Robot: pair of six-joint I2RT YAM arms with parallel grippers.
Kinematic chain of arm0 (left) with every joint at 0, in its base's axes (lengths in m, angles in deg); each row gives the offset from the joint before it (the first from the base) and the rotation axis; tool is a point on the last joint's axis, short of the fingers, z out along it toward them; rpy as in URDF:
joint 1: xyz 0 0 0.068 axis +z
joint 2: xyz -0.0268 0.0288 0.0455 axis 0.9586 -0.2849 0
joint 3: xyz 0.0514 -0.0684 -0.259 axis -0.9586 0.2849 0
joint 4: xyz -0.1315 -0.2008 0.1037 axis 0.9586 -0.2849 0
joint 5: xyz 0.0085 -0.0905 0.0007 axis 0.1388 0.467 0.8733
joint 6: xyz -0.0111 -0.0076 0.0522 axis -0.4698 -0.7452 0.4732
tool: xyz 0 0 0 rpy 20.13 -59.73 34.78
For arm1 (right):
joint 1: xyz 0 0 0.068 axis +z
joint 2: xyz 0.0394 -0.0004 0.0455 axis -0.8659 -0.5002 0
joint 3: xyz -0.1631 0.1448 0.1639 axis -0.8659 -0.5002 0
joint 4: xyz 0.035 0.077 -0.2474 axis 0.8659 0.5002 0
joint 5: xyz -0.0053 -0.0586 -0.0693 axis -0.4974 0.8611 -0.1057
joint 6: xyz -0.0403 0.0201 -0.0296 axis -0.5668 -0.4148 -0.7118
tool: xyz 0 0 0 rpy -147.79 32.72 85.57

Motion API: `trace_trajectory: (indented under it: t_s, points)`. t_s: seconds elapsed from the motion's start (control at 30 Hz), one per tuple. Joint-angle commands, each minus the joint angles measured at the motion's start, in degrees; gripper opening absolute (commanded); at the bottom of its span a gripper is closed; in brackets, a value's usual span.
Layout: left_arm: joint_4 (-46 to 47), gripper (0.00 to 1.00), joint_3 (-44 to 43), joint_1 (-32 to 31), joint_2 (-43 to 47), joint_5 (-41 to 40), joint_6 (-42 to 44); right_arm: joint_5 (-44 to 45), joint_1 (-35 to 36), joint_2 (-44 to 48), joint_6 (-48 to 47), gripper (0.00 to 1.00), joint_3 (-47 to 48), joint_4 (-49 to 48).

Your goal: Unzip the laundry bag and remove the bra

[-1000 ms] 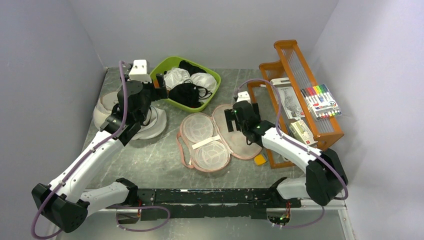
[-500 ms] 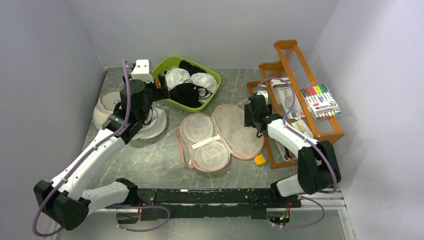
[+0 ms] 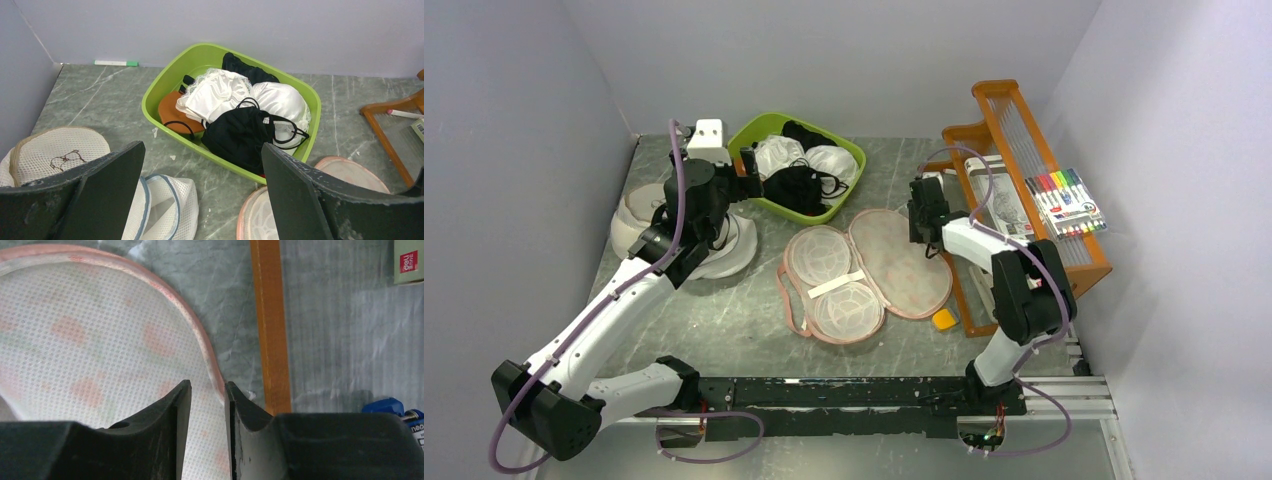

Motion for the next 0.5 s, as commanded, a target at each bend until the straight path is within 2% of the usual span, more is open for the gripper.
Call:
trace_trajectory:
  t_s: [0.0,0.23,0.37,0.47]
  points:
    - [0.1,0.99,-2.0,0.3,0.4,1.0,0.2,-1.0,-1.8,-3.0,-0.9,0.30,2.8,-1.9]
    - [0.0,0.99,-2.2,0.3,0.3,1.7,-0.1,-6.5,-4.0,-7.1,-0.5,0.20,2.9,-1.8]
    - [-0.1,0.99,-2.3,0.3,0.1,1.8,-0.2,-8.0,-4.0,-7.0,0.2,0.21,1.9,-3.0]
    - [-0.2,0.99,-2.3,0.3,0.1,1.8,-0.2,-8.3,-4.1,-7.1,0.8,0.28,-0.2,-3.1]
